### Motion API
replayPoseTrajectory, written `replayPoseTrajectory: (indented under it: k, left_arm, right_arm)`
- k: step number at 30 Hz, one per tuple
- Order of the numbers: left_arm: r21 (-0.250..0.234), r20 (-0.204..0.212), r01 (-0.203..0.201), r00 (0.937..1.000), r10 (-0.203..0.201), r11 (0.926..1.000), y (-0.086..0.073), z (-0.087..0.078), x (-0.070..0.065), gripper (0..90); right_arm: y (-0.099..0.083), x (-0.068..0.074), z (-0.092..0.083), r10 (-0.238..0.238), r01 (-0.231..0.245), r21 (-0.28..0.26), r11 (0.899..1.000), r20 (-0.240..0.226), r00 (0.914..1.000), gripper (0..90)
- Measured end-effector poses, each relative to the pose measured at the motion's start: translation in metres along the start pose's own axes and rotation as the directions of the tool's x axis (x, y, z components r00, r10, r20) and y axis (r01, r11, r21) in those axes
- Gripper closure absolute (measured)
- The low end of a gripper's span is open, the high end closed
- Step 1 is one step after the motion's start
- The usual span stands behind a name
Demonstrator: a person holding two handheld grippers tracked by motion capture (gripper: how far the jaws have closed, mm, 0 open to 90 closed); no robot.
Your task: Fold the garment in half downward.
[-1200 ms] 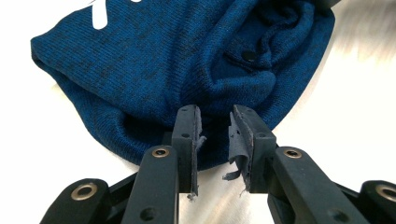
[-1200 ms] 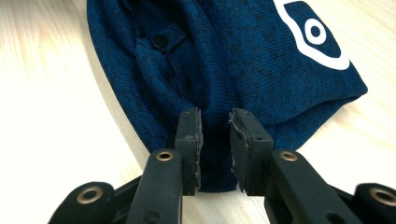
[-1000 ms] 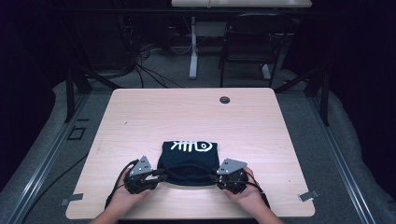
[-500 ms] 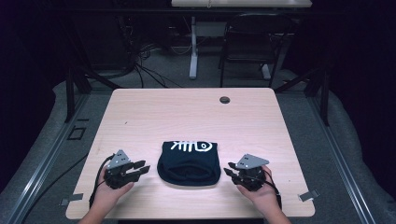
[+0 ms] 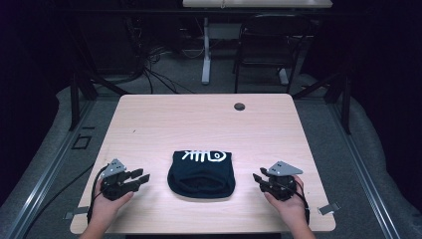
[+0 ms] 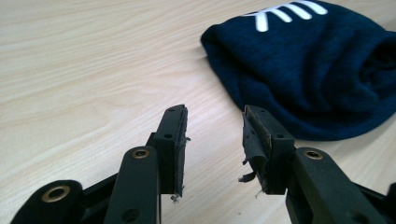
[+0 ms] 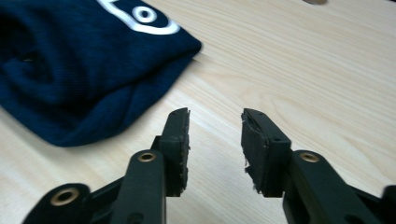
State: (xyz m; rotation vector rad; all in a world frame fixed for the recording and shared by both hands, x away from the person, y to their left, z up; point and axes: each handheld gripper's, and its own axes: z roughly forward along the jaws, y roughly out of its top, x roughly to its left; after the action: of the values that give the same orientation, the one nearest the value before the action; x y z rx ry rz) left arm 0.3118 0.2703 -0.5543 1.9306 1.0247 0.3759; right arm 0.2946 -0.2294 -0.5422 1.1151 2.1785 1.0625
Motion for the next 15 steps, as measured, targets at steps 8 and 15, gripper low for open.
replayPoseTrajectory:
  k: [8,15]
  left_arm:
    - [0.009,-0.053,0.069,0.9962,-0.068,0.9976,-0.008,0.007,0.015,57.8]
    - [0.033,-0.079,0.056,0.9955,-0.053,0.9979,-0.009,0.010,0.015,56.5]
  right_arm:
    - [-0.011,-0.009,0.008,0.063,-0.064,0.004,0.998,0.049,0.9968,58.3]
    - [-0.014,-0.010,0.015,0.079,-0.081,0.031,0.996,0.047,0.9957,57.6]
